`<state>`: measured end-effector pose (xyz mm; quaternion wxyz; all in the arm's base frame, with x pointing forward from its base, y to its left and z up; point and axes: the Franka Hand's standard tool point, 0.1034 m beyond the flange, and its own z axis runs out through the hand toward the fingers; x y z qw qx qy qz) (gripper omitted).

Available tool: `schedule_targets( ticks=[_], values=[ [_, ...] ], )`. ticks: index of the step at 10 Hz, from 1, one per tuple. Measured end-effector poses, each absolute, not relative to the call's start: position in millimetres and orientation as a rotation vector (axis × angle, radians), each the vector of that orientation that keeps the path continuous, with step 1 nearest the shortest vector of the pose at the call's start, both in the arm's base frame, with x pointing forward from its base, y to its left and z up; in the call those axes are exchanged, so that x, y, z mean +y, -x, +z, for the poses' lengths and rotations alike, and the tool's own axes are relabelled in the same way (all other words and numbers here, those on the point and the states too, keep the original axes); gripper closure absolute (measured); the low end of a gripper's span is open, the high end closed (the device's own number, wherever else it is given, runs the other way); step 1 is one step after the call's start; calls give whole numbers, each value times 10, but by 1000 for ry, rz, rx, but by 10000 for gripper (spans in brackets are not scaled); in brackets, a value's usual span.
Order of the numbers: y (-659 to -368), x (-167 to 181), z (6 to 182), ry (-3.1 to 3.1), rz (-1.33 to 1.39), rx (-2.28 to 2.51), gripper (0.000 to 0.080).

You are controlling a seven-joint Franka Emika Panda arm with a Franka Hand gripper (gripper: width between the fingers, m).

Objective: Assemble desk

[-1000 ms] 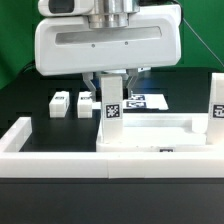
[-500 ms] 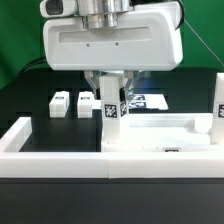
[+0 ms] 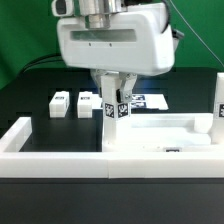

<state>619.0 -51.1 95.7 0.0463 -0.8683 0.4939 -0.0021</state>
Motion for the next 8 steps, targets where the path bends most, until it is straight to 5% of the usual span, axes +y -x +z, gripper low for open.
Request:
schedule_targets(
  ticks=[3,7,8],
  values=[
    [-6176,-494,938,2096,54,2108,512],
    [-6182,-499,929,1961,75,2216,512],
    [-6180,-497,931,2024,72,2164,337]
  ],
)
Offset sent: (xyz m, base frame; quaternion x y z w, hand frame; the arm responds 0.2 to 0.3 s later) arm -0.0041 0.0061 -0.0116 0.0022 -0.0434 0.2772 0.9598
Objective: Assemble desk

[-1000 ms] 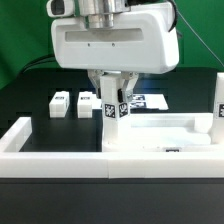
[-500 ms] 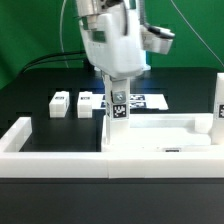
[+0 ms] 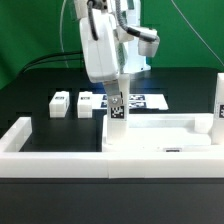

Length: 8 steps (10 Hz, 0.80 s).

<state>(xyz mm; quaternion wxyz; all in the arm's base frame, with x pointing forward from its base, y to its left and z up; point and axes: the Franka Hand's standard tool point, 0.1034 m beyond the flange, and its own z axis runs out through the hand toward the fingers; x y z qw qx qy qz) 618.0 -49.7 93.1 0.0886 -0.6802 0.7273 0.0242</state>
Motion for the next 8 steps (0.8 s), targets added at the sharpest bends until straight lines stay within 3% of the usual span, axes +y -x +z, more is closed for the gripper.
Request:
schedule_targets(
  ticks=[1,2,3,8],
  values=[
    [-6198,-481,955,2104,74,2094,217],
    [-6212,-468,961,2167,64,2025,217],
    [-6207,-470,955,2233,56,1951,162],
    [-6233,-468,996,2752,-7,1251,151]
  ],
)
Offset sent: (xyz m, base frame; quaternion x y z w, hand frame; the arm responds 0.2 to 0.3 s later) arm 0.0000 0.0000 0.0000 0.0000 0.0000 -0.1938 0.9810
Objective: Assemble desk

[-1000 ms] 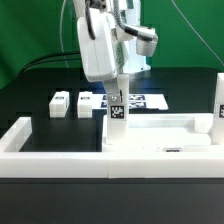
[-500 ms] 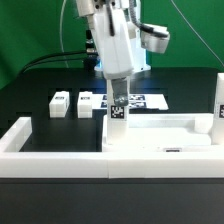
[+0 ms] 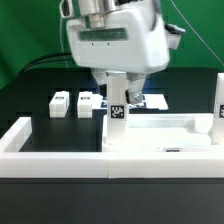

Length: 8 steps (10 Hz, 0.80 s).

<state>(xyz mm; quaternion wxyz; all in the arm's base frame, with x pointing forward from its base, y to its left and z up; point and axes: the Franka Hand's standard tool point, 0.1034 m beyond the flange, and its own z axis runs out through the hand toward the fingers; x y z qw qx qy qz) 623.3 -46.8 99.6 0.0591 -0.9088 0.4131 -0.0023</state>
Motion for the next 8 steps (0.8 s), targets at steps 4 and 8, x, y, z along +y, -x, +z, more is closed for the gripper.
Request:
schedule_targets(
  ticks=[4,8],
  values=[
    [-6266,-394,1052,2977,10,656,151],
    [-6252,-459,1025,3054,-20,251,272]
  ],
)
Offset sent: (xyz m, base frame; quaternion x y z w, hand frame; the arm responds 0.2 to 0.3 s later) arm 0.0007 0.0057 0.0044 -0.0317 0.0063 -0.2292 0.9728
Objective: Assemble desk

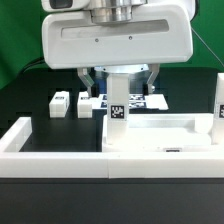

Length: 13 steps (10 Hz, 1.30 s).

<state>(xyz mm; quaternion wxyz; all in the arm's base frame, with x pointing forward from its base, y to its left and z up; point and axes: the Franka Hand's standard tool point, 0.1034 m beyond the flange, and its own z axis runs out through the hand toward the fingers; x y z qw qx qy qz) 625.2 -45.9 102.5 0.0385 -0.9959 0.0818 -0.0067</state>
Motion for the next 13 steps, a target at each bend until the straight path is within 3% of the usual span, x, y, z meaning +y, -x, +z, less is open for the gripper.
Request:
schedule_targets(
  ticks=[1,3,12,13],
  values=[
    [-6252,-456,1024,3054,-20,255,272],
    [-6248,-500,1021,3058,-20,261,510],
    [-6192,-647,1017,2950,18,892,495],
    [-6194,-642,1015,2947,18,893,414]
  ],
)
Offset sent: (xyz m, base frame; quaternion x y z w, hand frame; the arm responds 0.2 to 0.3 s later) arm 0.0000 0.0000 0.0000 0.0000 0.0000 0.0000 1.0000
